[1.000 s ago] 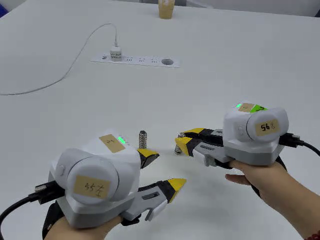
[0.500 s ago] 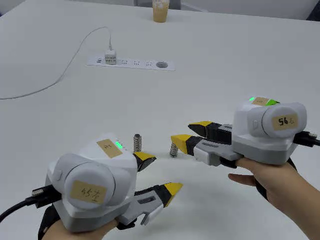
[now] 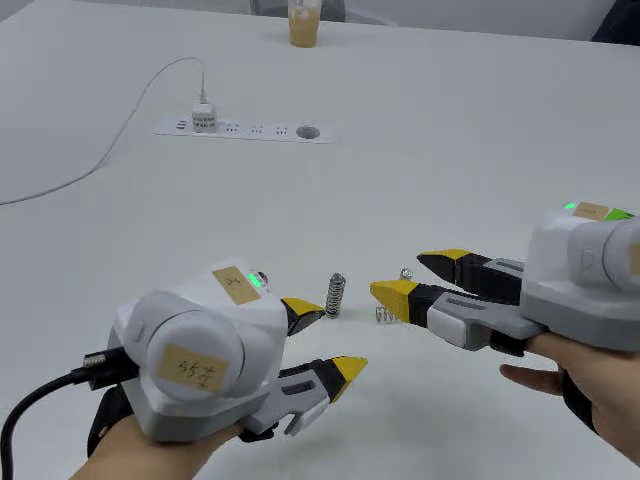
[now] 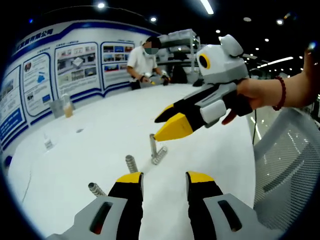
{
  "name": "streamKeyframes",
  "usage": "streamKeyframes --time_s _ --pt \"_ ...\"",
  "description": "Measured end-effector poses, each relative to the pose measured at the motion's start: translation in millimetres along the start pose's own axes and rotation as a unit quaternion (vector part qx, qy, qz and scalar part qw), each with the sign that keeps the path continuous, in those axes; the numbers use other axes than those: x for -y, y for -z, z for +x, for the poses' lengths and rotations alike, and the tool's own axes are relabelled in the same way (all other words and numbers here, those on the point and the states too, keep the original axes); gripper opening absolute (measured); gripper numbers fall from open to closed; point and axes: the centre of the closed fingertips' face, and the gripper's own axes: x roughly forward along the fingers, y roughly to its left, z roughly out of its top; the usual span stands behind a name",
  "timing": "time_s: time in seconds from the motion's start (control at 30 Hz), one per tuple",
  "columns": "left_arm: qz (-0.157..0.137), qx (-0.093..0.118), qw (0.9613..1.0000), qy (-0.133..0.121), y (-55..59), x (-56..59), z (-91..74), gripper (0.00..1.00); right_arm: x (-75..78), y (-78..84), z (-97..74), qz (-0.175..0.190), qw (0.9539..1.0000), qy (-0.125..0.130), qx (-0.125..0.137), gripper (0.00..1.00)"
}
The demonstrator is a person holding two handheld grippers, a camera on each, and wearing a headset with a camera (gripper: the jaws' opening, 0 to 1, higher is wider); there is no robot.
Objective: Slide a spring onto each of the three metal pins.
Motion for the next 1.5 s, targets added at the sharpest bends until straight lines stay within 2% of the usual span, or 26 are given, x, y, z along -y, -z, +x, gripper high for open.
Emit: streamKeyframes --time_s 0.2,0.33,0.4,0.5,0.6,0.9,1.07,1.23,1.37,1.5 --pt "0.017 -0.003 0.9998 0.006 -3.7 1.4 12.6 0.35 2.3 -0.6 -17.3 0.006 0.9999 0.004 0.010 0.43" --pt "0.026 -0.010 0.9996 0.006 -1.1 1.5 18.5 0.33 1.4 1.8 -26.7 0.010 0.9998 0.004 0.014 0.44" --pt "0.027 -0.013 0.9995 0.005 0.8 0.3 21.4 0.32 3.8 6.5 -29.5 0.012 0.9998 0.015 0.010 0.45" --pt "0.033 -0.022 0.9992 -0.005 4.1 -4.3 25.1 0.29 6.0 15.9 -32.7 0.017 0.9995 0.027 0.003 0.45" --pt "0.032 -0.021 0.9992 -0.011 3.8 -7.4 27.8 0.27 5.9 22.1 -36.5 0.023 0.9992 0.031 0.000 0.45" --pt "0.042 -0.024 0.9985 -0.026 -0.7 -10.6 43.3 0.28 9.3 27.9 -49.0 0.031 0.9984 0.046 -0.002 0.45" --pt "0.057 -0.048 0.9968 -0.029 2.7 -8.7 53.2 0.27 12.8 29.4 -53.8 0.044 0.9973 0.059 0.005 0.45" --pt "0.065 -0.057 0.9957 -0.032 4.7 -8.1 60.6 0.25 17.6 31.5 -55.9 0.046 0.9968 0.066 0.004 0.45" --pt "0.093 -0.069 0.9928 -0.033 4.3 -9.0 69.6 0.25 20.1 30.6 -57.9 0.044 0.9965 0.071 0.005 0.45" --pt "0.106 -0.081 0.9907 -0.026 4.8 -10.9 78.9 0.24 19.0 29.8 -60.9 0.018 0.9975 0.068 -0.005 0.48"
